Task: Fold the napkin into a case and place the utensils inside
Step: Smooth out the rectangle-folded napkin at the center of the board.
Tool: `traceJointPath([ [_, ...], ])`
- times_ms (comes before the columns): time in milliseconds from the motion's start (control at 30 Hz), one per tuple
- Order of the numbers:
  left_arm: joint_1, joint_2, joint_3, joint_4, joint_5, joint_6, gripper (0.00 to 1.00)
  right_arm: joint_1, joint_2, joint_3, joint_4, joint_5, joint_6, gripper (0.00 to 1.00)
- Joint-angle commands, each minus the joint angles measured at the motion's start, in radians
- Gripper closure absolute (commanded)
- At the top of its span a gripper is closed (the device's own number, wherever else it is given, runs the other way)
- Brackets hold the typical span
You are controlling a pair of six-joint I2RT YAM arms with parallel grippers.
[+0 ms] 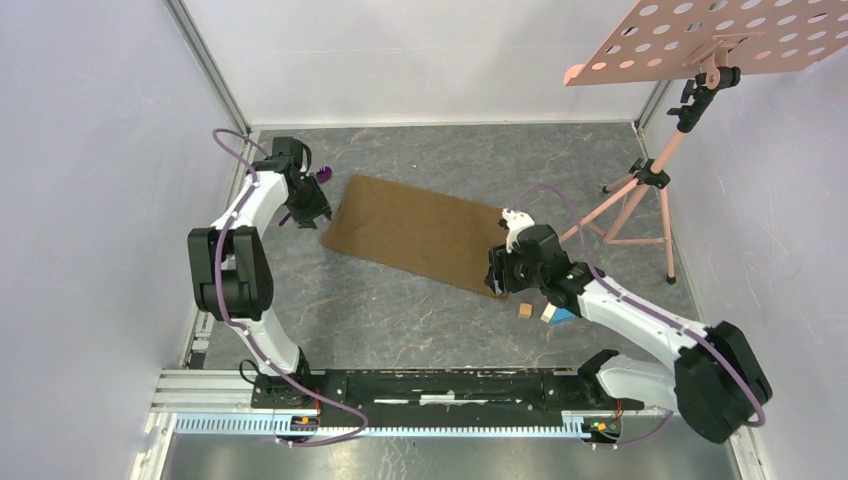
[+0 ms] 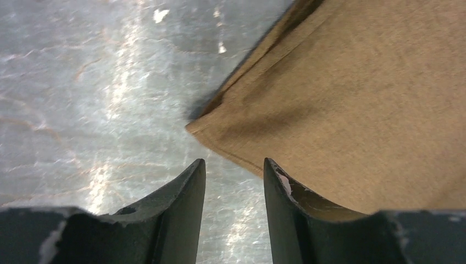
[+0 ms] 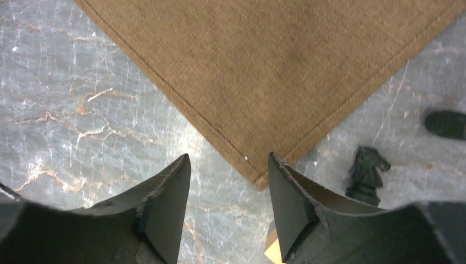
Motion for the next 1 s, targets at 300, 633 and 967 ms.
traceJointPath([
  [300,-0.04,0.205,0.054,0.042,0.063,0.023,0.5,0.003,0.179,-0.065,0.149,0.006,0.007,0.54],
  [633,-0.049,0.14,0.164,0.228,0.268,-0.1,0.35,-0.025,0.23,0.232,0.079,0.175,-0.088,0.36],
  [967,-0.051,0.401,0.349,0.47,0.375,-0.247,0.37,-0.084,0.515,0.441,0.074,0.37,-0.102,0.65],
])
